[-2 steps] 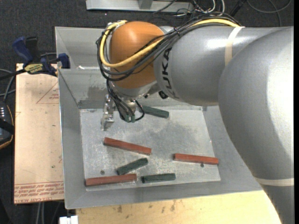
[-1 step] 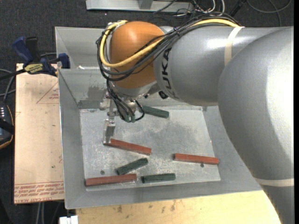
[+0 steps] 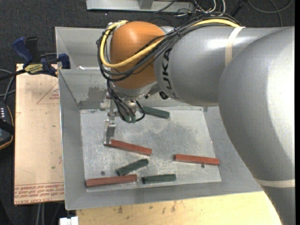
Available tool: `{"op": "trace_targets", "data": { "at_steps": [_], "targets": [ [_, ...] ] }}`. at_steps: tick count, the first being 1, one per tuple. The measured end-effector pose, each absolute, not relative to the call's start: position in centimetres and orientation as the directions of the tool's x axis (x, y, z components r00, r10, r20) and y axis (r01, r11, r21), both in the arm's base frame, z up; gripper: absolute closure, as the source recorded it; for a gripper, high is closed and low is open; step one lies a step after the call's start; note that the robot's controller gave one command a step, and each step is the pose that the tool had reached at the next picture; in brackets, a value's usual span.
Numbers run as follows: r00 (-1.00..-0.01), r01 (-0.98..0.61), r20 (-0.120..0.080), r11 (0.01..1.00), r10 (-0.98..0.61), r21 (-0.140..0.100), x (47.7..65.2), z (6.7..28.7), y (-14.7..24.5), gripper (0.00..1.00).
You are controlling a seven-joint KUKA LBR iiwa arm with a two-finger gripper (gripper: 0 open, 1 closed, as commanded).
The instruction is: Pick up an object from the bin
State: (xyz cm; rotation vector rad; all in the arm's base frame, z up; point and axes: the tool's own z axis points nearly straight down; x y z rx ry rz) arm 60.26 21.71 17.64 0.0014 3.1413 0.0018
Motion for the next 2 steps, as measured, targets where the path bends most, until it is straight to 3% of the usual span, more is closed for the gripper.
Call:
{"op": "trace_targets", "data": {
  "at_steps": [1, 2],
  "targets": [
    [-0.999, -0.041, -0.01, 0.999, -0.041, 0.005, 57.49, 7.71, 18.74, 1.0],
    [-0.999, -0.041, -0.01, 0.999, -0.041, 0.005, 57.49, 7.71, 18.74, 1.0]
  ]
}}
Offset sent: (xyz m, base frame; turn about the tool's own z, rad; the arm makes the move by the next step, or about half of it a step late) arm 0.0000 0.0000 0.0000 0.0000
